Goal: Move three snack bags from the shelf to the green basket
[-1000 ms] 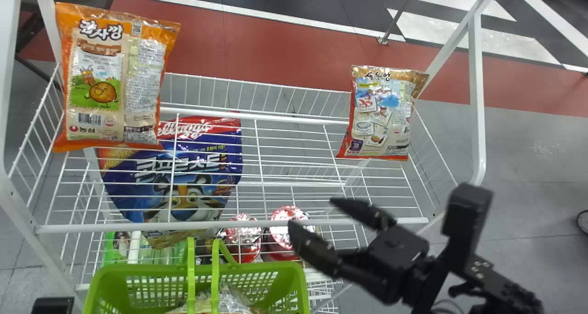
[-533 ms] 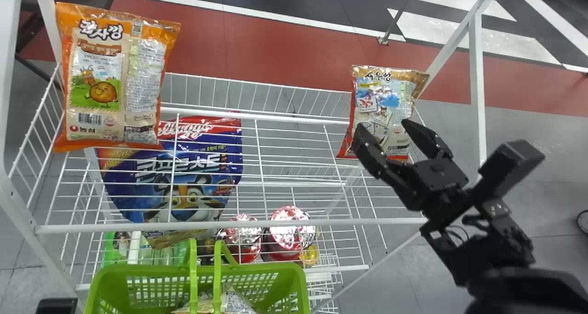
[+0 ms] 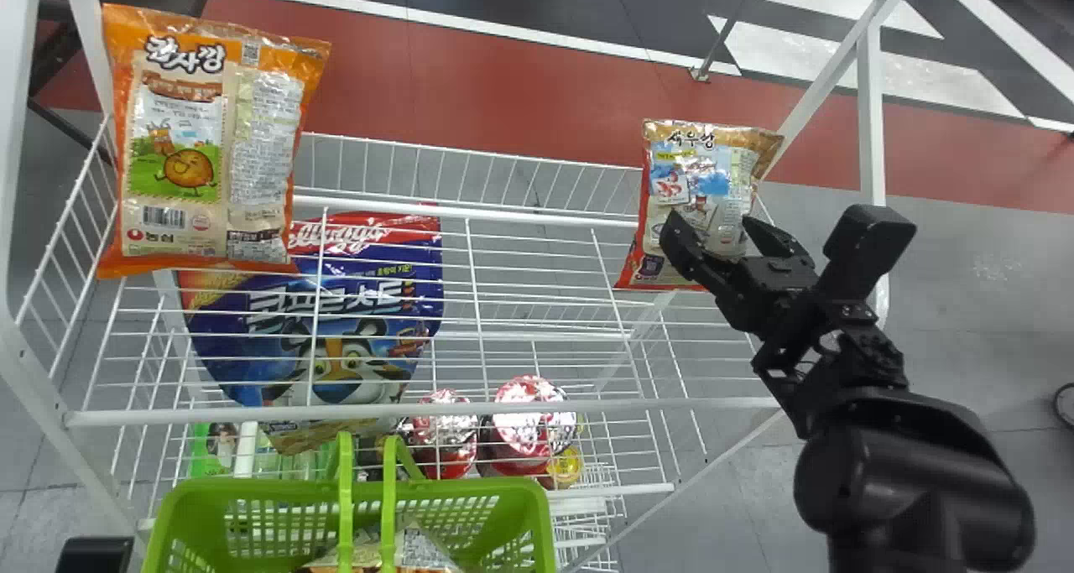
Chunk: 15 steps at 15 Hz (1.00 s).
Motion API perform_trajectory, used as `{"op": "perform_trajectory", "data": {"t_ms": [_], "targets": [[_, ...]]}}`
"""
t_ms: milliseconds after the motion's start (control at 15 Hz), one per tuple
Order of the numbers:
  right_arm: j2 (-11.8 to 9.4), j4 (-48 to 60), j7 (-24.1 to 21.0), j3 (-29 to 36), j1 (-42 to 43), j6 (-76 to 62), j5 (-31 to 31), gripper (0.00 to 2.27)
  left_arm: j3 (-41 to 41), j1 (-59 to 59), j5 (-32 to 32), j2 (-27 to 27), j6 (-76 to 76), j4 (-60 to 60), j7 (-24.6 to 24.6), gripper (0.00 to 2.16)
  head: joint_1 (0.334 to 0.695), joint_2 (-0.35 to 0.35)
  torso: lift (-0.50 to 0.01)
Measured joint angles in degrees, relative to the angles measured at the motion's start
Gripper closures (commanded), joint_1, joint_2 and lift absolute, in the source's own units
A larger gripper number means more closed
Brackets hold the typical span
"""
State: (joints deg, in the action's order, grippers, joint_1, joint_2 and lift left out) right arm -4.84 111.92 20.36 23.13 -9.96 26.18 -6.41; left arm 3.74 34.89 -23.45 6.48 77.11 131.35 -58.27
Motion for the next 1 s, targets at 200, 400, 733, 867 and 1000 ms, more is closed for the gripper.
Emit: {"op": "perform_trajectory", "data": {"t_ms": [200, 400, 733, 867, 1000], "targets": [[-0.2, -2.5, 1.9, -1.1, 2.8, -0.4, 1.7, 2.13, -0.1, -0.3, -0.1, 0.1, 0.0, -0.1, 0.0, 1.95, 0.695, -0.350, -0.048], [-0.1, -0.5, 2.7, -1.8, 1.8, 0.1, 2.2, 2.19, -0.1, -0.2, -0.1, -0.1, 0.0, -0.1, 0.0, 1.95, 0.695, -0.350, -0.048], [-0.1, 4.4, 4.2, -1.3, -1.7, 0.5, 2.1, 2.24, -0.1, -0.4, -0.1, 0.0, 0.2, 0.0, 0.3, 1.92, 0.695, -0.350, -0.048], [0.2, 7.4, 4.2, -0.8, -4.0, 0.8, 1.2, 2.24, -0.1, -0.5, -0.2, 0.0, 0.2, -0.1, 0.1, 1.92, 0.695, -0.350, -0.048], [0.6, 12.6, 4.3, -0.1, -8.2, 1.0, -0.9, 2.24, -0.1, -0.5, -0.2, 0.0, 0.2, -0.2, 0.1, 1.92, 0.695, -0.350, -0.048]]}}
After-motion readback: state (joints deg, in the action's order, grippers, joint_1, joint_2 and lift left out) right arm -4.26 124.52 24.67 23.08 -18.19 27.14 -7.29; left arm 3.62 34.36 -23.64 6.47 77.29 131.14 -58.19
